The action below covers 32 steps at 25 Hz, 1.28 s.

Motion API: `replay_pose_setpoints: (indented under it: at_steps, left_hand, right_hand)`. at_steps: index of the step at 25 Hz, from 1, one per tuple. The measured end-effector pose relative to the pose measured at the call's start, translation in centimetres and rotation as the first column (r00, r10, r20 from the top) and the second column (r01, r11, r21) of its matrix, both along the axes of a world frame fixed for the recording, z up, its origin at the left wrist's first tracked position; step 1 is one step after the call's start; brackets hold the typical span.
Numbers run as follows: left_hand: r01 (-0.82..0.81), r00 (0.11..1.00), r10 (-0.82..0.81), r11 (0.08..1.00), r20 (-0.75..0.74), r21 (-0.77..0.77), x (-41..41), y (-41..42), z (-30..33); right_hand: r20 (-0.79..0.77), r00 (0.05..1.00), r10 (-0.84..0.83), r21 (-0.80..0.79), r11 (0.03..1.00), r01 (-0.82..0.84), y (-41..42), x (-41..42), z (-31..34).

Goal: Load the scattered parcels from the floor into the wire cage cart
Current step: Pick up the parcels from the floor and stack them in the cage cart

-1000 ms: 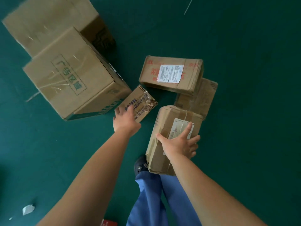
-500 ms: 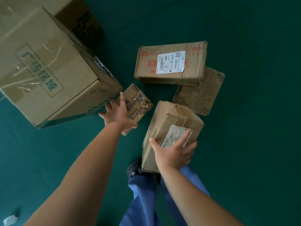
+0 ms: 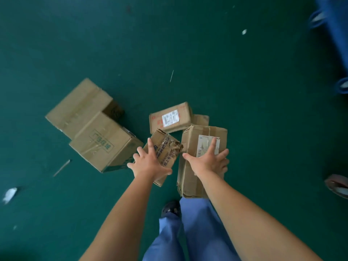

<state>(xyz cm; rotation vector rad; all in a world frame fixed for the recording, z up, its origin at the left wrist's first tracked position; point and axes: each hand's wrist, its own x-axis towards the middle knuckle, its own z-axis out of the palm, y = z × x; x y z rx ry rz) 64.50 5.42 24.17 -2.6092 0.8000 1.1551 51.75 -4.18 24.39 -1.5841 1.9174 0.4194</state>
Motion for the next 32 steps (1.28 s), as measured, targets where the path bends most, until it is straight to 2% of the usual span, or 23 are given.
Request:
replay_pose_setpoints:
  at_steps: [6,10,13,17,22,27,32]
  left_hand:
    - [0.007,1.0,-0.009,0.994,-0.015,-0.109,-7.4,-0.3,15.5]
    - [0.172,0.985,-0.175,0.976,-0.005,-0.135,-14.7,-2.0,21.7]
    - [0.368,0.93,-0.366,0.92,0.035,-0.138,-22.4,-3.7,25.1]
    - [0.536,0.844,-0.529,0.826,0.09,-0.173,-35.9,-4.4,27.9]
    - [0.735,0.674,-0.723,0.637,0.151,-0.232,-54.7,-3.0,30.2]
    - [0.838,0.524,-0.84,0.48,0.14,-0.259,-69.5,-3.6,30.9]
    - [0.886,0.434,-0.887,0.389,0.156,-0.25,-81.2,-8.6,29.3]
  right_hand:
    - [0.04,0.991,-0.129,-0.079,0.988,0.132,0.8,-8.9,15.1]
    - [0.037,0.965,-0.26,-0.119,0.957,0.263,2.7,-18.0,21.2]
    - [0.05,0.918,-0.394,-0.123,0.909,0.397,4.9,-26.3,23.9]
    - [0.087,0.823,-0.562,-0.14,0.811,0.568,8.3,-39.6,26.1]
    - [0.116,0.703,-0.702,-0.158,0.686,0.711,11.9,-57.3,28.1]
    - [0.11,0.587,-0.802,-0.177,0.565,0.806,13.1,-71.3,28.8]
    - [0.153,0.507,-0.849,-0.185,0.479,0.858,9.8,-83.2,28.0]
